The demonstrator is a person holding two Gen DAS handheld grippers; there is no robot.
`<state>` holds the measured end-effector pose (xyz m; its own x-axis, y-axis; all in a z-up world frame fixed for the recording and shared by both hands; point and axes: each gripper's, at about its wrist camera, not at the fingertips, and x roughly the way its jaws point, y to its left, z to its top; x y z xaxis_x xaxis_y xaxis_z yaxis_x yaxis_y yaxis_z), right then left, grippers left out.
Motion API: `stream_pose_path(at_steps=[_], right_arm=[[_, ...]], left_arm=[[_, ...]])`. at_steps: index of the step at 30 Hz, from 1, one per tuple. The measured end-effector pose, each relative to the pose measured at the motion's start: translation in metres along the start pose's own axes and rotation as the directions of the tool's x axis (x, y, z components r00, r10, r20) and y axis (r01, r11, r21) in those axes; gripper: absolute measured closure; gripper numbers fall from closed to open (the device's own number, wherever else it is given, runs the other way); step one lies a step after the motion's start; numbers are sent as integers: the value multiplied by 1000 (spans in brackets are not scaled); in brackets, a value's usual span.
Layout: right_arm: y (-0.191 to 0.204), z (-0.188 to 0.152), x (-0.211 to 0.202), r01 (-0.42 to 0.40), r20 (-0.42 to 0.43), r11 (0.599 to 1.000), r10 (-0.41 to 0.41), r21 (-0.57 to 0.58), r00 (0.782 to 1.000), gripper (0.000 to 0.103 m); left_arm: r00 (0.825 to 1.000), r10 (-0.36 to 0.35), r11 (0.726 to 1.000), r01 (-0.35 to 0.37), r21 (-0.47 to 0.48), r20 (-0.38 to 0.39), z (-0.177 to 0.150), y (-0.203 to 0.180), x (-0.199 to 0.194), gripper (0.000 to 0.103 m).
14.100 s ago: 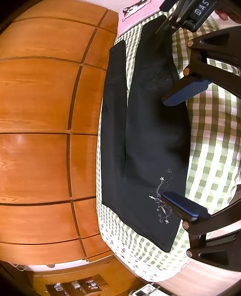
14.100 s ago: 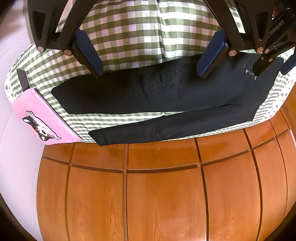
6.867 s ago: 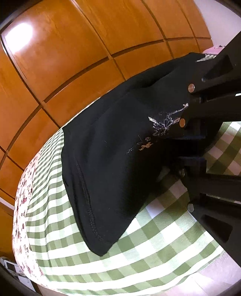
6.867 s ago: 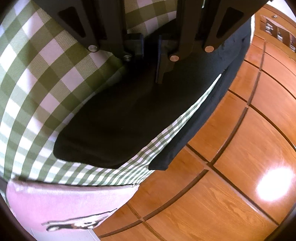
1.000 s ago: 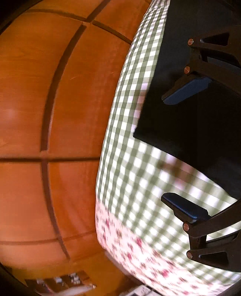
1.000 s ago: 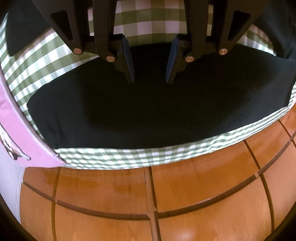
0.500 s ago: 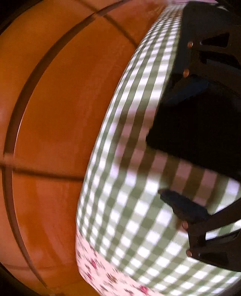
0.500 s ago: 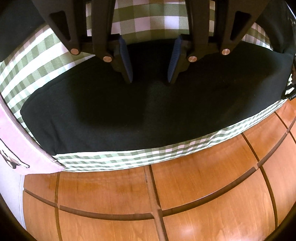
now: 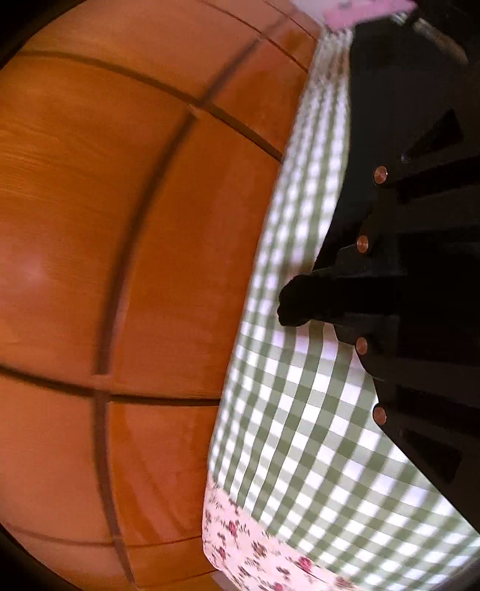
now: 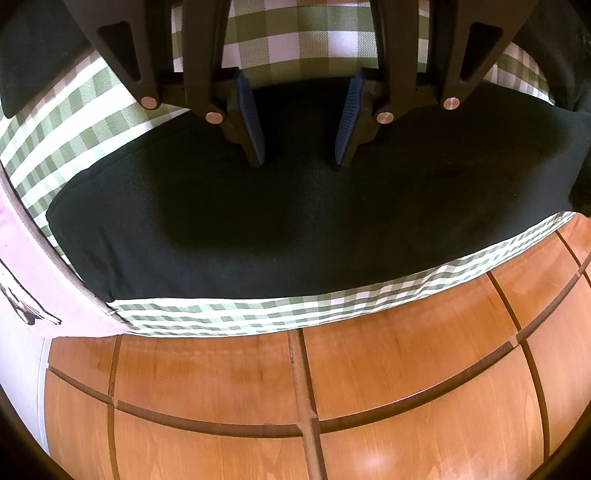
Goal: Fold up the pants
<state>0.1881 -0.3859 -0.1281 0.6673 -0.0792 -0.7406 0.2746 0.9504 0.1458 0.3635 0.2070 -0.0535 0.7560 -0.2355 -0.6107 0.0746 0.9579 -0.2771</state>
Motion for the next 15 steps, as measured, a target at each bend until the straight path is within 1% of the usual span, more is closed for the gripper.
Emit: stream_pose_path(at_steps=[1, 3, 7, 8, 9, 10, 12, 13, 15], right_arm=[[0, 0, 0, 0, -3, 1000, 0, 0, 1000, 63], [1, 2, 0, 5, -15, 1000, -5, -3, 1000, 63], [12, 13, -3, 67, -67, 998, -67, -10, 995, 63], [14, 16, -5, 62, -75, 998, -61, 5, 995, 63], [15, 20, -7, 40, -79, 999, -37, 32, 996, 63], [19, 27, -12, -6, -78, 997, 13, 83, 997, 63], [27, 38, -18, -73, -71, 987, 84, 146, 994, 62], [35, 48, -20, -123, -71, 975, 138, 187, 988, 61], [50, 62, -19, -188, -90, 955, 213, 230, 973, 58]], left_arm=[[1000, -10, 1000, 10, -5, 13, 0, 1, -9, 90], [998, -48, 999, 48, -3, 46, -6, -4, -39, 90], [990, -100, 994, 96, 44, 103, -21, -12, -99, 90], [985, -115, 992, 109, 58, 125, -27, -14, -117, 90], [982, -128, 991, 120, 62, 138, -32, -16, -129, 90], [979, -141, 989, 133, 64, 149, -36, -16, -140, 90], [971, -170, 985, 164, 53, 168, -46, -16, -162, 90], [967, -187, 982, 183, 38, 174, -52, -15, -173, 90], [961, -206, 978, 207, 10, 186, -61, -12, -185, 90]])
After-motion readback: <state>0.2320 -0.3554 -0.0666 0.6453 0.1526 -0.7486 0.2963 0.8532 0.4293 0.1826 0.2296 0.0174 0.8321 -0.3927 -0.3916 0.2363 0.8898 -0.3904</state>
